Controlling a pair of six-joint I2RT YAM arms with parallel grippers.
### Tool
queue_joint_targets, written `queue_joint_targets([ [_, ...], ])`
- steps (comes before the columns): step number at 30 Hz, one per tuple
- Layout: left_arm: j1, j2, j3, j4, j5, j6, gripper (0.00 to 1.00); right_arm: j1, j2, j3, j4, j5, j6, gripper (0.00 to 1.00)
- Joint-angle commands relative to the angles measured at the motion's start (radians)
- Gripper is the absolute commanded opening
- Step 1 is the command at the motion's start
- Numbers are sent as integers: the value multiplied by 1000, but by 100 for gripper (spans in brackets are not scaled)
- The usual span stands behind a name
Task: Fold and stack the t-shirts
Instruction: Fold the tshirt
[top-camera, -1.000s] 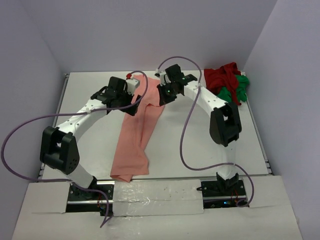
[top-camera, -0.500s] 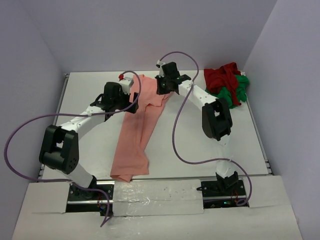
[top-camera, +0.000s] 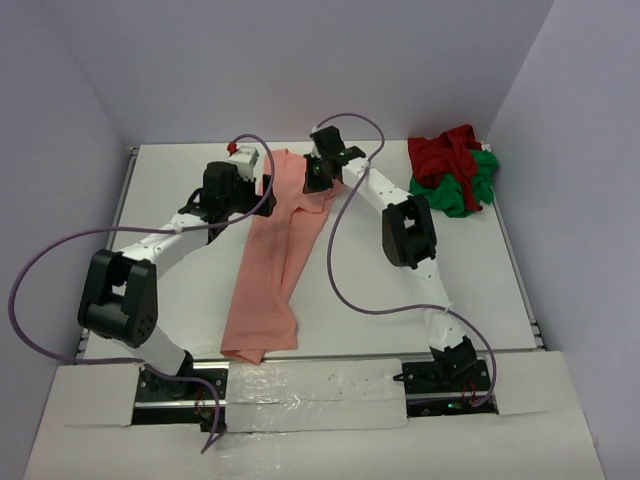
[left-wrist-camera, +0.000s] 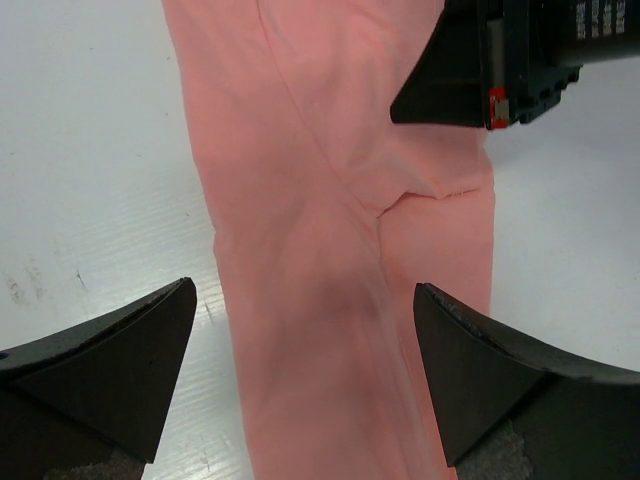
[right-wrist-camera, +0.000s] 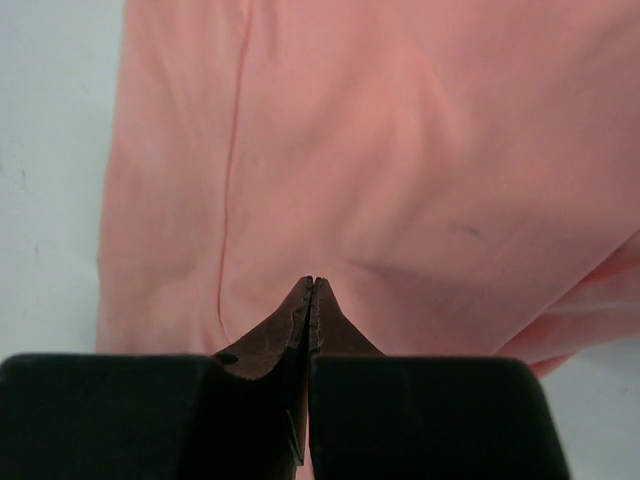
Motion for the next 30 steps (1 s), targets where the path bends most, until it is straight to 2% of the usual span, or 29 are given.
queue_joint_targets([
  [1,4,27,45,42,6,-33,99,-5,-8,6,-65,-45,64,0],
  [6,4,18,36,58,17,-42,99,-17,-7,-43,-101,-107,67,0],
  [10,4,-15,16,60,14,-39,99,-16,30,3,-137,-137,52,0],
  [19,10,-153,-57,61,29,6,99,36,56,21,-6,-287,6,0],
  [22,16,-192,-91,95,-12,15,99,47,26,-46,89,-295,52,0],
  [24,25,-204,-116,124,-47,9,99,50,-10,-128,177,-225,81,0],
  [25,30,-206,-123,137,-55,7,99,55,-48,-152,219,-134,83,0],
  [28,44,-180,-125,163,-78,-5,99,79,-99,-163,208,46,0,0],
  [30,55,-144,-102,149,-76,-17,99,96,-122,-164,215,268,-60,0],
])
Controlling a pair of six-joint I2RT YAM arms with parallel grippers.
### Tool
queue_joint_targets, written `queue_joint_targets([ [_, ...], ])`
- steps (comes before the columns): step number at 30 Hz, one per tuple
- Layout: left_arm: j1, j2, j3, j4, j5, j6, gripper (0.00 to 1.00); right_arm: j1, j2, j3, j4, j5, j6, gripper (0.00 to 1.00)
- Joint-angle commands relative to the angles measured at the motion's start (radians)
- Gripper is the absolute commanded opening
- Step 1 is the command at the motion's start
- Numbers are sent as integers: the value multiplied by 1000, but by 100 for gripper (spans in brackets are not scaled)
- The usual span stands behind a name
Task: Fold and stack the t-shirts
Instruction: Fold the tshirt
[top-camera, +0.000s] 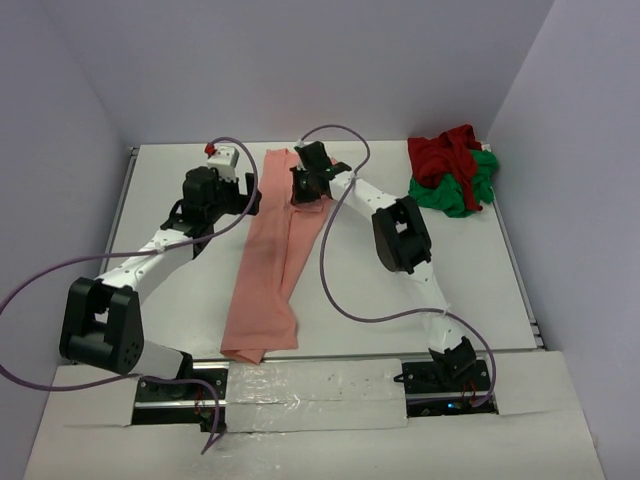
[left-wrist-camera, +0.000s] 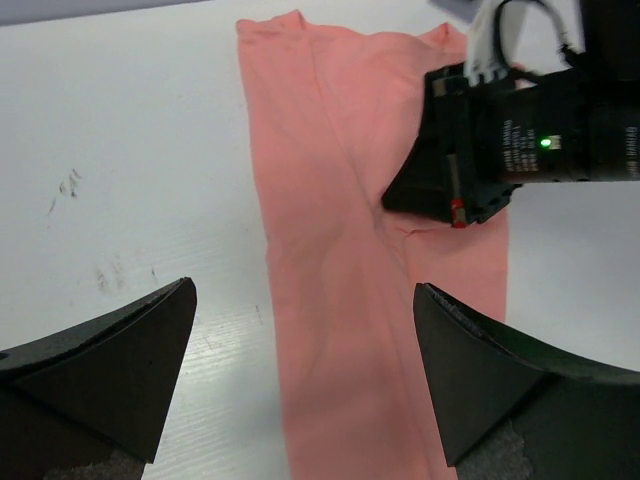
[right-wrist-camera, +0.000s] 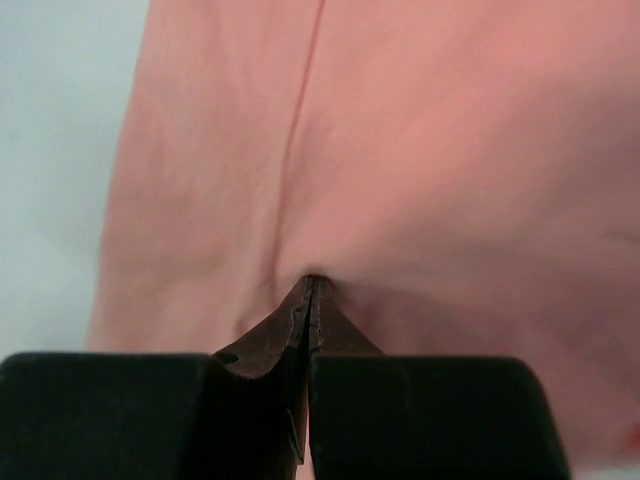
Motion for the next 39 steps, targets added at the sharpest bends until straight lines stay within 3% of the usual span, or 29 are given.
queue_joint_targets([
  [1,21,37,26,62,-23,-26,99,37,-139,-16,116,384,-143,0],
  [2,24,46,26,69,-23,-33,99,38,-155,-60,144,503,-174,0],
  [8,30,58,-3,123,-11,-49,99,51,-256,-243,422,729,-386,0],
  [14,33,61,-18,154,-22,-56,99,43,-164,-73,338,798,-435,0],
  [23,35,-15,-70,207,-30,-50,99,6,69,325,-61,639,-285,0],
  [34,35,12,-38,175,-13,-56,99,-23,95,319,-303,441,-214,0],
  [39,35,2,-40,161,-10,-52,99,-32,112,326,-325,368,-197,0],
])
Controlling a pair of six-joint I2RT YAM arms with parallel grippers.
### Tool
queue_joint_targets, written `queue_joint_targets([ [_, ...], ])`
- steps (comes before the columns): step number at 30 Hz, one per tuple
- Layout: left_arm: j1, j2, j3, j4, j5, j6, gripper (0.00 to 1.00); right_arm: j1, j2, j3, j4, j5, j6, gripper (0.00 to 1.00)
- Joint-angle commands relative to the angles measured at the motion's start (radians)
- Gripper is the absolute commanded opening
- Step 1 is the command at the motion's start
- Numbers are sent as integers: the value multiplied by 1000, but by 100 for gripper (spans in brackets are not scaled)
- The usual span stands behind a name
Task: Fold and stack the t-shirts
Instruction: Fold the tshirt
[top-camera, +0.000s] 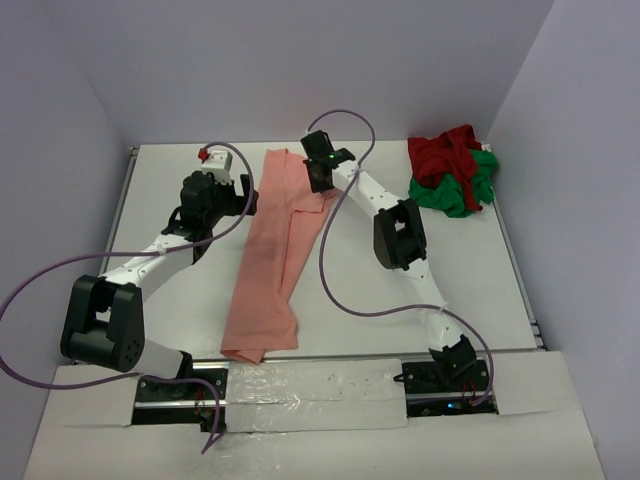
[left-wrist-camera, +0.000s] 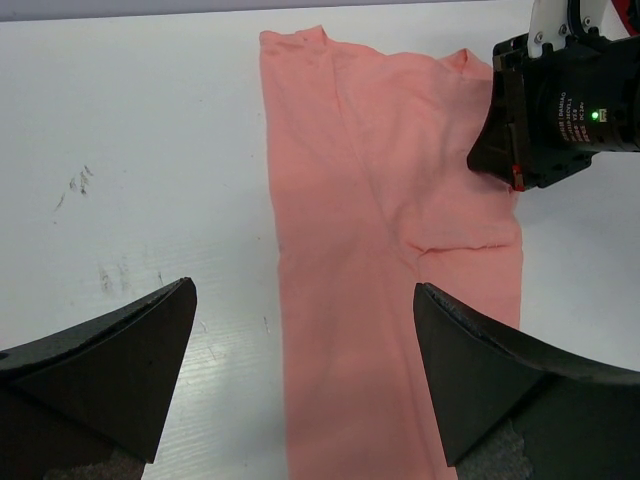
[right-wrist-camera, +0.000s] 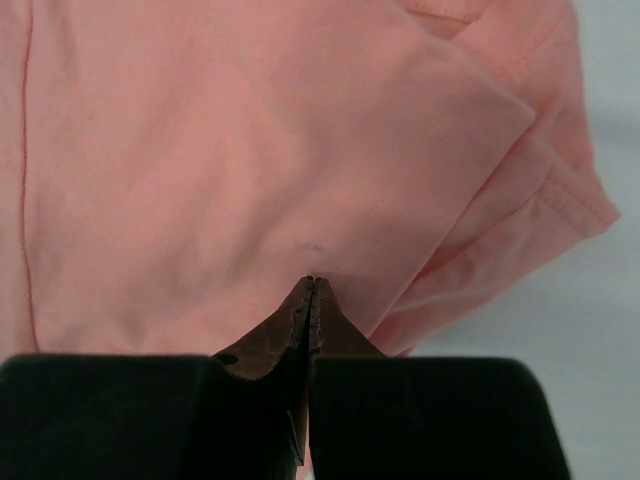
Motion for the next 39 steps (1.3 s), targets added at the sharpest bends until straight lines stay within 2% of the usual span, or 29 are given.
queue_joint_targets([
  [1,7,-28,29,20,9,-2,99,-5,17,42,-47,-82,32,0],
  [12,10,-85,21,-20,16,21,99,24,60,45,-52,-314,81,0],
  [16,14,-94,12,-17,29,15,99,89,67,62,-54,-322,36,0],
  [23,25,-106,7,-23,49,13,99,185,87,105,-74,-420,3,0],
  [28,27,-94,15,-40,82,7,99,201,88,110,-52,-279,-8,0],
  [33,30,-73,30,-74,147,12,99,118,84,108,-69,-213,47,0],
  [35,30,-53,41,-83,164,10,99,103,22,53,-28,-162,32,0],
  [38,30,10,94,-149,183,12,99,74,-102,-117,87,-151,15,14],
  [39,30,47,122,-170,201,15,99,69,-131,-139,129,-150,1,36],
])
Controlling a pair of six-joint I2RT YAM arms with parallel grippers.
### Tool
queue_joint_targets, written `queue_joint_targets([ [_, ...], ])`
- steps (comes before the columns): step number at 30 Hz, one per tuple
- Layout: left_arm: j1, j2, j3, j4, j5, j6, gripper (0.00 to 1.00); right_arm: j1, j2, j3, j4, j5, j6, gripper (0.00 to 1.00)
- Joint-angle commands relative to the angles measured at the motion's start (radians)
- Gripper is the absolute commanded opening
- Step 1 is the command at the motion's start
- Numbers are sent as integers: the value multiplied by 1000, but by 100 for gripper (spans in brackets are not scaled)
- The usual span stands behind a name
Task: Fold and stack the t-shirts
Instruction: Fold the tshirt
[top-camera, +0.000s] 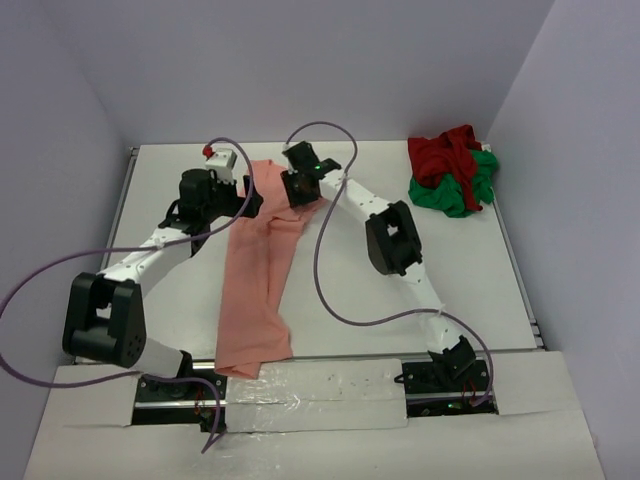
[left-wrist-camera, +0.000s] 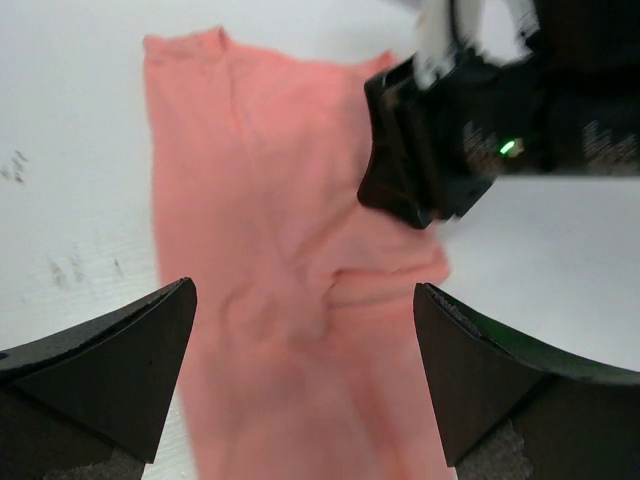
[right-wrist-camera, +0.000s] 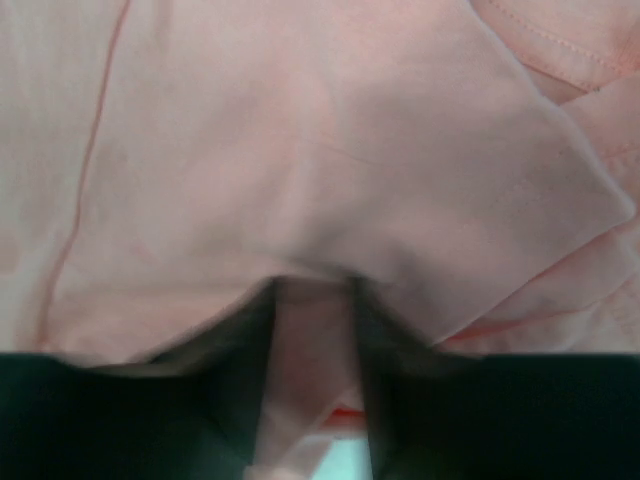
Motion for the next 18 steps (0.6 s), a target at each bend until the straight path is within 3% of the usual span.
queue_joint_targets([
  [1,6,77,95,-90,76,12,99,-39,-149,-88,91,92,-50,51],
  [2,8,88,100,-94,79,10,98,-43,-209,-114,114,103,-62,57],
  [3,8,106,98,-88,97,10,88,-47,-243,-133,130,116,-67,61],
  [5,8,125,106,-78,111,10,78,-61,-362,-223,213,132,-64,62],
  [6,8,146,127,-83,117,1,68,-66,-404,-263,246,117,-62,62],
  [10,8,194,160,-84,174,-11,64,-86,-603,-406,373,81,-67,62],
  [13,8,226,181,-65,224,-28,61,-84,-650,-375,303,83,-82,61],
  [14,6,247,190,-51,263,-29,50,-84,-664,-375,273,81,-87,61],
  [15,5,260,210,-43,266,-42,21,-86,-676,-375,253,80,-96,57],
  [16,3,276,226,-38,266,-49,7,-84,-705,-381,236,95,-101,56],
  [17,0,321,277,-60,305,-46,0,-86,-726,-418,223,100,-104,55],
  [18,-3,344,305,-70,316,-39,0,-86,-746,-443,222,104,-114,53],
])
